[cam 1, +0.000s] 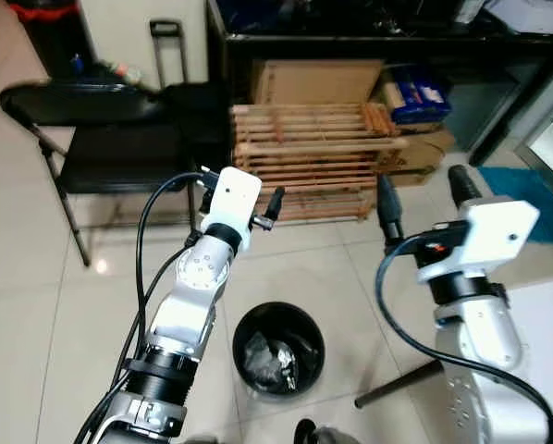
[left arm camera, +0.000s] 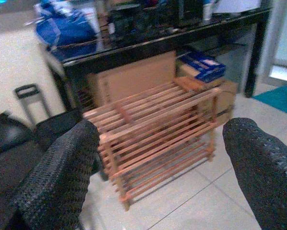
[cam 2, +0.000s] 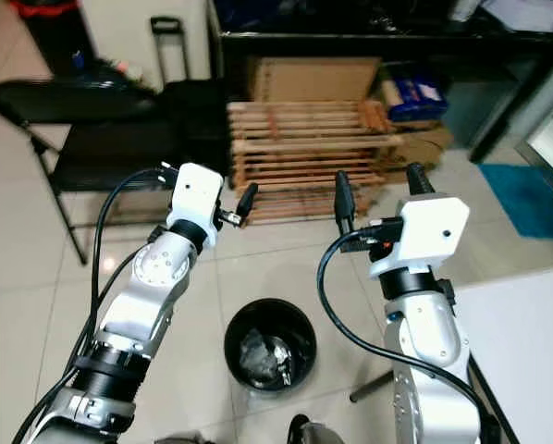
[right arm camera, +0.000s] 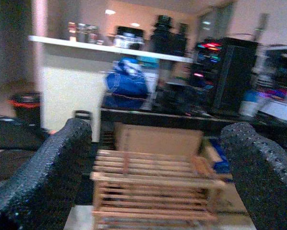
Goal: Picking trash to rubbish bin
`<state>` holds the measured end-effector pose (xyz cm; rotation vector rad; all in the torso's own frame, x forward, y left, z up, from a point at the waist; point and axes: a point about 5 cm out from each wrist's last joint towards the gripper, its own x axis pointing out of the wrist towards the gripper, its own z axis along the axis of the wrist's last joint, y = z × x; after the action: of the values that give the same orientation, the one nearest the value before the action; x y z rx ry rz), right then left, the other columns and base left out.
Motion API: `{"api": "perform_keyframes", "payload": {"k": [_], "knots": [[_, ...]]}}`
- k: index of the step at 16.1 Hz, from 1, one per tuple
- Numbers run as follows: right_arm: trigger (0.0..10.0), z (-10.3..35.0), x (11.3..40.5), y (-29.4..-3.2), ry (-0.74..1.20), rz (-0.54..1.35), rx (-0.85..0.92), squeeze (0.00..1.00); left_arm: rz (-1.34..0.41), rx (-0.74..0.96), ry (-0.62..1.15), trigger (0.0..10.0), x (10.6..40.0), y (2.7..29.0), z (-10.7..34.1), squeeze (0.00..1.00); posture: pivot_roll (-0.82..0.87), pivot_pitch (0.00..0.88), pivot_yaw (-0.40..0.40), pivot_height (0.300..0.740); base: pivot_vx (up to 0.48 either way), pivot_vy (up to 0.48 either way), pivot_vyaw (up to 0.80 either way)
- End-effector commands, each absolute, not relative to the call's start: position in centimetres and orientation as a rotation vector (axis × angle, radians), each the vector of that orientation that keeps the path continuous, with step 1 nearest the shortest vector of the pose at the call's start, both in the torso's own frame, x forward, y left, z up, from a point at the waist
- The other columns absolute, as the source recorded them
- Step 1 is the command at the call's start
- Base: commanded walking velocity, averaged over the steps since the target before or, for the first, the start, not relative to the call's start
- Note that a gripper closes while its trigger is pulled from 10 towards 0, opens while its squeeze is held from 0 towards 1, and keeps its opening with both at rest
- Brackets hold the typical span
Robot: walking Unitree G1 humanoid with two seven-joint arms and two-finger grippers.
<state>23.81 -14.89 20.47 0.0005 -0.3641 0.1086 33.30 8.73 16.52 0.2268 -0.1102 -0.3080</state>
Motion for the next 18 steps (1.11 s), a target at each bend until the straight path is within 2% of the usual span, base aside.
{"api": "perform_keyframes", "payload": {"k": [1, 6, 18], "knots": [[10.0, 20.7, 23.4, -15.9, -0.353, 0.063, -0.006, 0.00, -0.350, 0.215, -0.133, 10.0, 33.3, 7.6, 17.1, 0.00, 0.12, 0.073, -0.044, 0.740, 0.000, 0.000, -0.79], [10.0, 21.1, 23.6, -15.6, -0.345, 0.055, 0.000, 0.00, -0.402, 0.156, -0.080, 10.0, 33.2, 6.9, 16.3, 0.00, 0.12, 0.072, -0.033, 0.740, 0.000, 0.000, -0.79], [10.0, 21.2, 23.8, -15.7, -0.342, 0.048, -0.015, 0.00, -0.421, 0.134, -0.045, 10.0, 33.9, 6.6, 15.8, 0.00, 0.11, 0.048, -0.024, 0.740, 0.000, 0.000, -0.80]]}}
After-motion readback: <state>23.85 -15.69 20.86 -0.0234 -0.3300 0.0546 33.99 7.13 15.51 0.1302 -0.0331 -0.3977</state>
